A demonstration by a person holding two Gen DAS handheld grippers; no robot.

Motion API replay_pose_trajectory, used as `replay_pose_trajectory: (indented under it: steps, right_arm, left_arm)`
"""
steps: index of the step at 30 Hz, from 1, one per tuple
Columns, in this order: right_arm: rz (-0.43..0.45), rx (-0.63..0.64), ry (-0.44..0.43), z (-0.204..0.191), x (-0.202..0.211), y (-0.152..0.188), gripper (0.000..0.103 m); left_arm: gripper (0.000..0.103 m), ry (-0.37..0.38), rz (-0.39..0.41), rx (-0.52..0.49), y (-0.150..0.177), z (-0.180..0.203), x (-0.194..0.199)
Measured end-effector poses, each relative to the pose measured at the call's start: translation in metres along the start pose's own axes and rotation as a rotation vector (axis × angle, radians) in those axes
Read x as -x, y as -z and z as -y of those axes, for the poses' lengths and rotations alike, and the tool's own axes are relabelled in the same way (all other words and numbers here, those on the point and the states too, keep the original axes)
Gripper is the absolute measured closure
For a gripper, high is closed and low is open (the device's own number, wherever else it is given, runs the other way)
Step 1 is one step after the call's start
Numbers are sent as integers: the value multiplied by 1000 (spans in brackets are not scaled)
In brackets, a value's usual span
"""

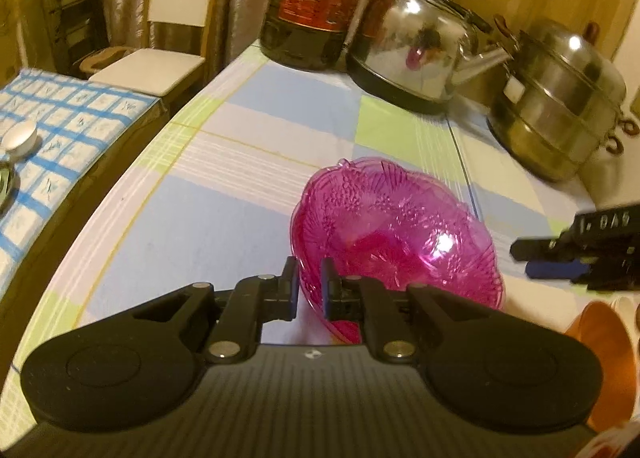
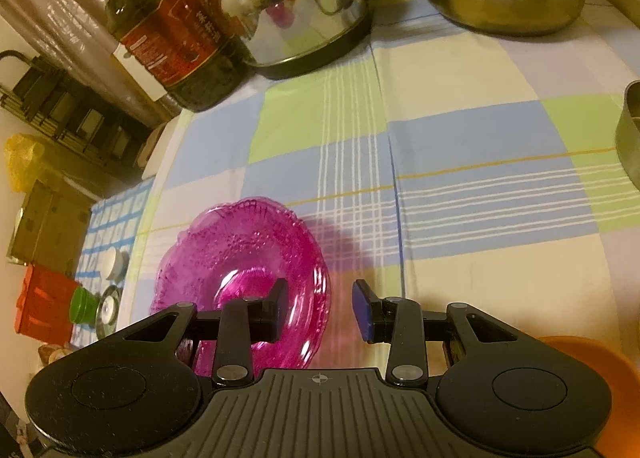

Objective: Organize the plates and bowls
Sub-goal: 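Close both tools on the rim of the pink dish stack, then lift the pink dish stack with both tools and set it down aside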

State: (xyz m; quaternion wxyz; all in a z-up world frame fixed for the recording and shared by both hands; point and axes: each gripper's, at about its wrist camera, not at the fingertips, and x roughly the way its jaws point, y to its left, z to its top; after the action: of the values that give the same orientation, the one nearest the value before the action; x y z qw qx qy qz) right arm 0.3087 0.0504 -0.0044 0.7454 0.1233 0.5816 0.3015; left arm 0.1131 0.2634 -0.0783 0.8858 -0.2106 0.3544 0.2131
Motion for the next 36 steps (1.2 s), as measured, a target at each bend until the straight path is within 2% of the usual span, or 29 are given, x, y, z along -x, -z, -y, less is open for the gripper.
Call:
replay_pose_trajectory:
  steps: [4, 5, 7, 12, 22, 26, 34, 36]
  right_arm:
    - [-8, 13, -5, -3, -1, 3, 67]
    - [-11, 16, -6, -3, -1, 3, 73]
    - [-18, 21, -4, -3, -3, 4, 79]
    - [-35, 27, -3, -4, -7, 6, 79]
    - [-45, 27, -9, -5, -8, 6, 79]
    - [-61, -14, -36, 0, -9, 7, 79]
    - [33, -38, -102, 2, 20, 4, 78]
    - [63, -18, -105, 1, 31, 5, 76]
  left_arm:
    - [94, 19, 28, 22, -3, -1, 9]
    - [94, 30, 33, 28, -4, -1, 11]
    - [94, 49, 26, 31, -6, -1, 10]
    - [94, 71, -8, 49, -3, -2, -2]
    - [94, 68, 0, 60, 0, -1, 2]
    - [94, 70, 1, 57, -3, 2, 6]
    - [94, 93, 27, 28, -15, 17, 28]
    - [94, 104, 30, 22, -19, 21, 36]
